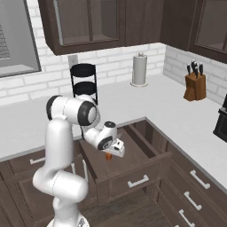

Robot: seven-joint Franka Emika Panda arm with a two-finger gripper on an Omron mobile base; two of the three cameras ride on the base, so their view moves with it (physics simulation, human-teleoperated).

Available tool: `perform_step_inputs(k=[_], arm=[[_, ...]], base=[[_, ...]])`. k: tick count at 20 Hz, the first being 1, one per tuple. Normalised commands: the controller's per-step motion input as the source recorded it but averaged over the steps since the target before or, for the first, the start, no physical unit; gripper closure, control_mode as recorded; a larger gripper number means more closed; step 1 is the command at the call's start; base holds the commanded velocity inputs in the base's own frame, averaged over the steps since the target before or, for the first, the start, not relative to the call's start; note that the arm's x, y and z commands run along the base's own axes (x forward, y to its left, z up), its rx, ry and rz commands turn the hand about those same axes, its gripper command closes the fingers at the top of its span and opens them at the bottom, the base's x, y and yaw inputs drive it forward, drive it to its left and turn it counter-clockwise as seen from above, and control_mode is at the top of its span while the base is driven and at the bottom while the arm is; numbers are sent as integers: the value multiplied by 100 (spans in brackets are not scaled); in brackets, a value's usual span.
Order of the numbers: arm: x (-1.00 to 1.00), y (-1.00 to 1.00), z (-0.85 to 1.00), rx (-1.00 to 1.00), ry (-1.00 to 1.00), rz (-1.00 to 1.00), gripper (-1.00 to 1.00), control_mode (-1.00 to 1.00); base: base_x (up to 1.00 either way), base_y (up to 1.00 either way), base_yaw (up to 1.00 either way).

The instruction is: Pick up the knife from the drawer and place it on the cutting board. Then place the meat from the plate to the cutting board.

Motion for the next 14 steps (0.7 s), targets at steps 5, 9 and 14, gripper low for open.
perform_step_inputs(k=[5,9,14], arm=[[-30,-55,51,16,0,9,100,-100],[-34,-23,66,4,0,4,100,-100],[-19,0,100,-1,0,1,100,-100]], base=[[0,0,0],[0,0,0],[0,0,0]])
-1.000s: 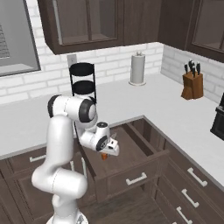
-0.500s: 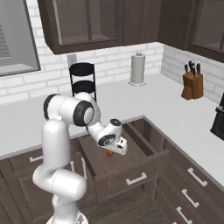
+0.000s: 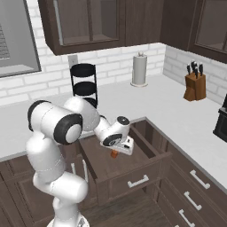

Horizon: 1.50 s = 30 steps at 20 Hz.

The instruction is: Pick up the knife from the drawer and place it on the cutting board. Then place the meat from the plate to the cutting board.

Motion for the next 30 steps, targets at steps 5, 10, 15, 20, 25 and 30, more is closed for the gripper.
perform_step_inputs(k=[5,10,15,20,25,30], arm=[[-20,8,100,0,0,6,100,-100],[-5,21,100,0,0,12,100,-100],[57,49,68,1,12,7,100,-100],[14,100,67,-11,1,0,100,-100],[-21,100,36,-21,-3,3,100,-100],[-67,28,-5,0,-5,0,100,-100]], base=[[0,0,0],[0,0,0],[0,0,0],[0,0,0],[0,0,0],[0,0,0]])
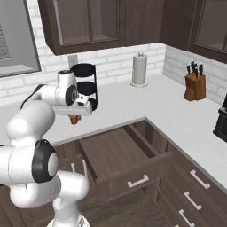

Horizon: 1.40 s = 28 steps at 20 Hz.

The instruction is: Pick up the knife from the drawer and place it on the cutting board. Then place the meat from the plate to the cutting board.

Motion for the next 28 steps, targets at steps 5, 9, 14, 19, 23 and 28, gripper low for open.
perform_step_inputs(k=[5,9,14,19,23,28], arm=[[-12,0,-10,1,0,0,100,-100],[0,0,0,0,0,0,100,100],[0,0,0,0,0,0,100,100],[0,0,0,0,0,0,100,100],[0,0,0,0,0,0,100,100],[0,0,0,0,0,0,100,100]], base=[[0,0,0],[-22,0,7],[-38,7,51],[-29,26,57],[-32,30,56],[0,53,40]])
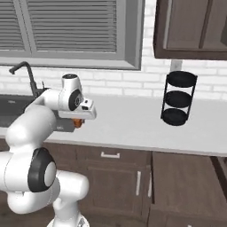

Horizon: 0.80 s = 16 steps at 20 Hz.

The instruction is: Pick up the knife from the drawer and place it on the cutting board. Then place the meat from the plate to the cutting board.

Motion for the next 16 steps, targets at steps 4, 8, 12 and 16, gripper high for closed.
perform_step_inputs(k=[4,8,12,16], arm=[[0,0,0,0,0,0,100,100],[0,0,0,0,0,0,100,100],[0,0,0,0,0,0,100,100],[0,0,0,0,0,0,100,100]], base=[[10,86,33],[21,86,23],[30,80,5],[37,75,0]])
